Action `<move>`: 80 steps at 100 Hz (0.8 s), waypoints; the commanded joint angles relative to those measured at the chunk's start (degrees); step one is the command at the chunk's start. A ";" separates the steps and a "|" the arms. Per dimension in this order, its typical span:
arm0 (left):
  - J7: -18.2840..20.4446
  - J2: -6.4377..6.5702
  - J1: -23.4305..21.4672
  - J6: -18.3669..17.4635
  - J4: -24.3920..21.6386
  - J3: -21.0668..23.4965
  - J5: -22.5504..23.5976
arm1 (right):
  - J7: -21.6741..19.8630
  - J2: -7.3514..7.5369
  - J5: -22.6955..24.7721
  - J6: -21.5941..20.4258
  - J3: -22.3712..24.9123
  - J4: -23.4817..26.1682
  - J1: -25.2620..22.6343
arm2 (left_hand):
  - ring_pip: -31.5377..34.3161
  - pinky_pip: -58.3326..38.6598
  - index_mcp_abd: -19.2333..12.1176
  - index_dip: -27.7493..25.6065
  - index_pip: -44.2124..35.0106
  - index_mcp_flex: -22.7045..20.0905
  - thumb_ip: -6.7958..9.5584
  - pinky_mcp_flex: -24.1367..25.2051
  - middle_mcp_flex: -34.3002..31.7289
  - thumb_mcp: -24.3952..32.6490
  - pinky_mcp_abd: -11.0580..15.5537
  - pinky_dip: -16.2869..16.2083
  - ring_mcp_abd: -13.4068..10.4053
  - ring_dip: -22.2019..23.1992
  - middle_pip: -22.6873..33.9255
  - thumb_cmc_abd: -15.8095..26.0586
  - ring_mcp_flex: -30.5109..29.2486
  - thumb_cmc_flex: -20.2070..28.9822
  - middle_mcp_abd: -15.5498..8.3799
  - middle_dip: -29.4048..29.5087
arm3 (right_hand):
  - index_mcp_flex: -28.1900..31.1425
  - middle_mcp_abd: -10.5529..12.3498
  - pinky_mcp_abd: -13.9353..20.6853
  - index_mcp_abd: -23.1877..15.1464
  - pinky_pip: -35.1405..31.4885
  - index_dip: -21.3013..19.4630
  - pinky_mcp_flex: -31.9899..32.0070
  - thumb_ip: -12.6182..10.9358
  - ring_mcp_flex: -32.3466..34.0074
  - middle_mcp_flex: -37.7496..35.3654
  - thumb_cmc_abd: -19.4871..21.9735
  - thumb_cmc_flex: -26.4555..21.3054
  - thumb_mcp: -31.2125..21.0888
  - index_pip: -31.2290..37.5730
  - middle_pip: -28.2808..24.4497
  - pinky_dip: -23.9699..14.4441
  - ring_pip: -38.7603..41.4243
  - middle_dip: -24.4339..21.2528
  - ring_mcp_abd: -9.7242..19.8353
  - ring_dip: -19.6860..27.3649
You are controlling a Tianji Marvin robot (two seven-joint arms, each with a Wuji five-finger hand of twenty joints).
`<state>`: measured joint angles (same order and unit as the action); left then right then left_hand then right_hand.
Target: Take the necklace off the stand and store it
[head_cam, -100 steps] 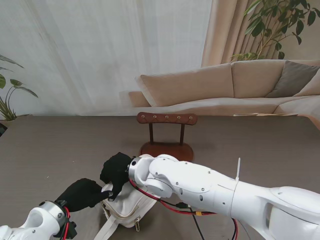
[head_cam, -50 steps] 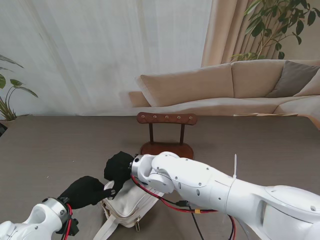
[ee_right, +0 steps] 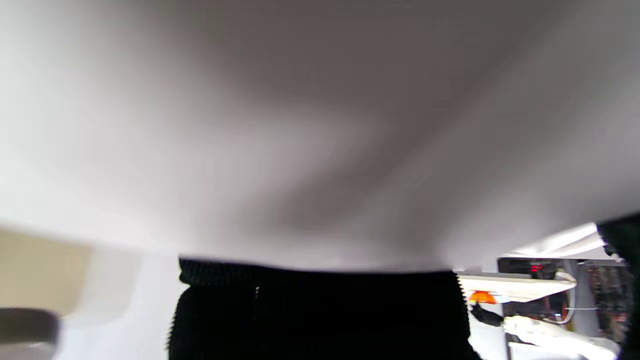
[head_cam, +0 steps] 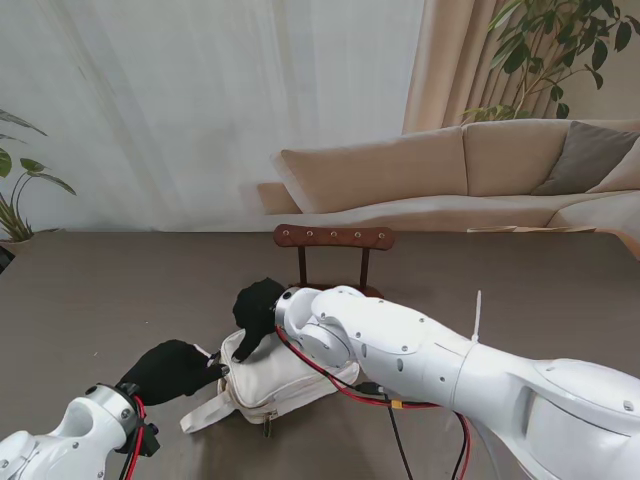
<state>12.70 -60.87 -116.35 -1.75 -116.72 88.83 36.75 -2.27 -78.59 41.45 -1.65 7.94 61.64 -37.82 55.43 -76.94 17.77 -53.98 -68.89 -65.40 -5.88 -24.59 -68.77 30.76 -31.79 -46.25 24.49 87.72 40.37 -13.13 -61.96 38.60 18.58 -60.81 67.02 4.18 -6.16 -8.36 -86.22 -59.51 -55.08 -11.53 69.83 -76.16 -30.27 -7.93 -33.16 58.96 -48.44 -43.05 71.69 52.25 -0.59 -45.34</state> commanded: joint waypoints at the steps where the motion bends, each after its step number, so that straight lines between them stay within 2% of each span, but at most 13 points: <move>1: 0.98 -0.20 0.54 -0.32 -0.07 -0.11 -0.18 | -0.92 1.82 0.39 0.96 0.79 -1.10 0.13 | 0.45 -3.24 0.89 0.08 -3.03 -1.82 0.71 0.42 -1.90 0.01 2.62 -0.66 1.82 0.70 1.25 -0.36 -0.56 -0.55 -0.29 -0.39 | 6.18 -1.36 2.40 0.31 0.37 -2.63 0.80 -14.39 5.45 -2.48 2.65 -12.57 -15.31 7.17 0.47 -1.19 9.69 1.31 -0.73 -4.66; 23: 1.60 -0.09 0.73 0.41 0.71 -0.77 -0.75 | -2.77 2.24 -1.76 3.69 1.93 -1.29 0.34 | 0.39 -3.20 0.88 0.13 -2.94 -1.78 0.68 0.45 -1.85 0.06 2.63 -0.61 1.85 0.64 1.17 -0.36 -0.59 -0.60 -0.28 -0.34 | 5.15 -1.36 2.14 0.41 0.77 -3.04 1.37 -13.89 5.43 -1.45 3.67 -12.87 -14.35 6.63 0.92 -1.43 9.26 1.90 -0.35 -4.66; 54: 0.58 -0.20 0.61 2.33 3.81 -3.60 -2.44 | -4.84 0.91 -7.35 5.53 2.84 -4.55 0.33 | -0.53 -2.81 1.24 0.31 -2.58 -1.74 0.67 0.99 -1.68 0.35 2.50 -0.43 2.53 0.32 0.86 -0.50 -0.34 -0.53 0.11 -0.19 | 4.62 -1.71 1.81 0.55 0.43 -3.14 1.68 -12.93 5.48 -0.78 3.72 -13.56 -13.91 6.34 0.95 -1.86 8.80 2.27 -0.17 -4.53; 80: 2.25 0.16 -0.44 4.31 3.93 -5.91 -3.69 | -5.53 -0.28 -8.61 6.15 2.28 -7.40 1.20 | -1.22 -2.63 1.56 0.39 -2.35 -1.77 0.65 1.33 -1.61 0.57 2.40 -0.42 3.08 0.12 0.72 -0.62 -0.45 -0.43 0.41 -0.16 | 4.41 -1.75 2.07 0.74 0.39 -2.87 1.26 -12.44 5.50 -0.65 3.18 -13.56 -14.02 6.24 0.97 -1.72 8.99 2.26 0.27 -4.69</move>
<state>13.06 -60.70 -115.32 2.27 -112.73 83.73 33.46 -6.76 -79.39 32.41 3.59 10.40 56.69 -37.08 55.11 -76.94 17.88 -53.99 -68.46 -65.23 -5.88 -24.33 -68.65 30.76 -31.79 -46.25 24.52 87.72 39.92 -13.13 -61.95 38.60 18.50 -60.81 67.58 4.00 -6.15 -8.64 -85.97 -60.59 -55.08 -12.17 72.84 -76.23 -30.28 -8.09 -33.16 60.13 -48.27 -43.04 79.21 53.48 -0.60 -49.36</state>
